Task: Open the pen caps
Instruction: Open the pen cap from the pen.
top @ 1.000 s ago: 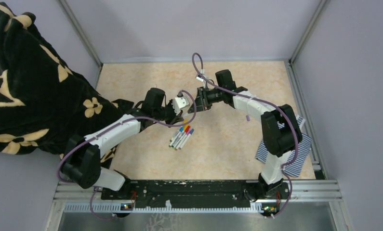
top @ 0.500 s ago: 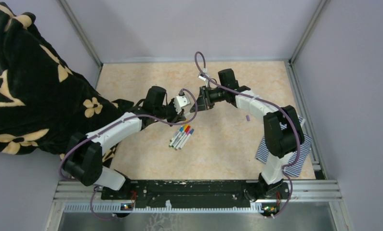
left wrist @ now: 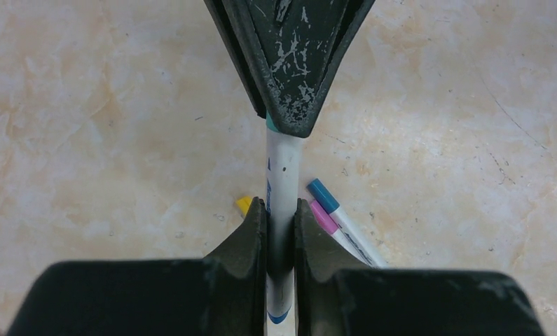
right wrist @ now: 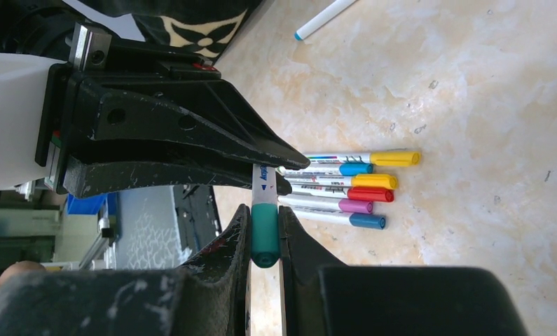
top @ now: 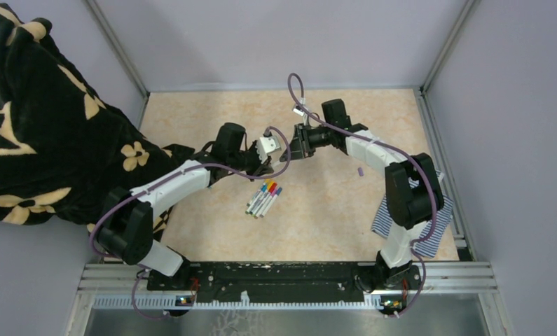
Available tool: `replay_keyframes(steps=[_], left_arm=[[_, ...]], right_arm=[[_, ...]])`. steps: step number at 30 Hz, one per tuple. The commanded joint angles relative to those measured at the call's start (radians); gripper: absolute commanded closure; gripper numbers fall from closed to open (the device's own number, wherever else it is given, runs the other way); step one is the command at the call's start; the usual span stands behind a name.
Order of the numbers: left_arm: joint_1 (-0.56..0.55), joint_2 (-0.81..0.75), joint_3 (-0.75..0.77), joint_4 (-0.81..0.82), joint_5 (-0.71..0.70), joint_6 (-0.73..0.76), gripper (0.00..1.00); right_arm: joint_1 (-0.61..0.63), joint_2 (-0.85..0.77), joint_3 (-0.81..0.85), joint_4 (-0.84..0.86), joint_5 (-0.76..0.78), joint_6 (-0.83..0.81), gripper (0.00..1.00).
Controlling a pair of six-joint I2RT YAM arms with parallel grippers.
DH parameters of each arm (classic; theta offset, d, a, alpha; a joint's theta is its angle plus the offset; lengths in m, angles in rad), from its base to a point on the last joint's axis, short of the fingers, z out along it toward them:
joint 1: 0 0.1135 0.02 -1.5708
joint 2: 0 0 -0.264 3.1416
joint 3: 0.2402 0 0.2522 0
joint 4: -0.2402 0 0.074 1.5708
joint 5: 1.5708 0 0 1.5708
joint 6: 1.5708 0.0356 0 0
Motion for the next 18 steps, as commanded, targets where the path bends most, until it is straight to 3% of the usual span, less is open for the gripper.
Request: replay_keyframes(steps=[1,8,18], left_arm=[[0.044,0.018,-0.038,-0.13,-0.253,-0.027,1.0],[0.043,0.015,-0.037,-0.142,-0.243,-0.017,1.0],[0.043,0.018,-0.029,-0.176,-0.22,0.001,1.0]], right_arm=[[-0.09,-0.097,0.025,0.03,-0.083,0.016,1.0],[-0.12,-0.105,0.023,0.039,-0.1,0.03,1.0],[-0.142,-0.113,0.09,-0.111,-0.113,-0.074,1.0]])
